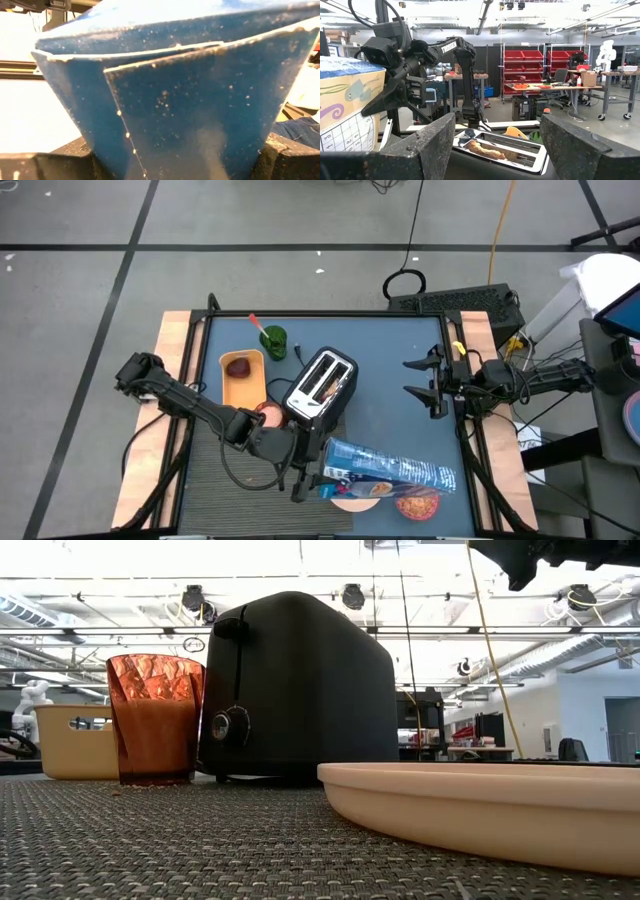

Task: Arrange a breakfast setting
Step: Put the cereal from the blue cereal box into the red bowl

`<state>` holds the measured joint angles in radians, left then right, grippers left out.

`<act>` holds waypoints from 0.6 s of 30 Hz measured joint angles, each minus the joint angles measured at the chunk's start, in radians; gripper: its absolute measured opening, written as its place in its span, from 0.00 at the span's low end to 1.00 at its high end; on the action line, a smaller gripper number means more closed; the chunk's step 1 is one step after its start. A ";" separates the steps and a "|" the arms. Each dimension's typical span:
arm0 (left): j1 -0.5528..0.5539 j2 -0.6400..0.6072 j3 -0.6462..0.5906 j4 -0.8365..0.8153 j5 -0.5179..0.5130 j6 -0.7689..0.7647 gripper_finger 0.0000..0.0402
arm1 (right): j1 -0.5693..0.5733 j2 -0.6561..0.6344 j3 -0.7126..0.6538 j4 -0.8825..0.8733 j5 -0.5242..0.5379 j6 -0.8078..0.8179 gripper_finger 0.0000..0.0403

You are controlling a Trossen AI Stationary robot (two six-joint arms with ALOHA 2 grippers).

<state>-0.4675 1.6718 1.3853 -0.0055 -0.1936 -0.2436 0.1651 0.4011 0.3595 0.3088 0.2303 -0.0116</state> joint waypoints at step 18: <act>-0.050 -0.020 0.000 0.029 -0.082 0.068 0.72 | 0.000 0.000 0.000 0.000 0.000 0.000 0.69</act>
<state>-0.5170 1.6520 1.3852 0.0236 -0.2758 -0.1757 0.1654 0.4015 0.3595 0.3091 0.2302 -0.0113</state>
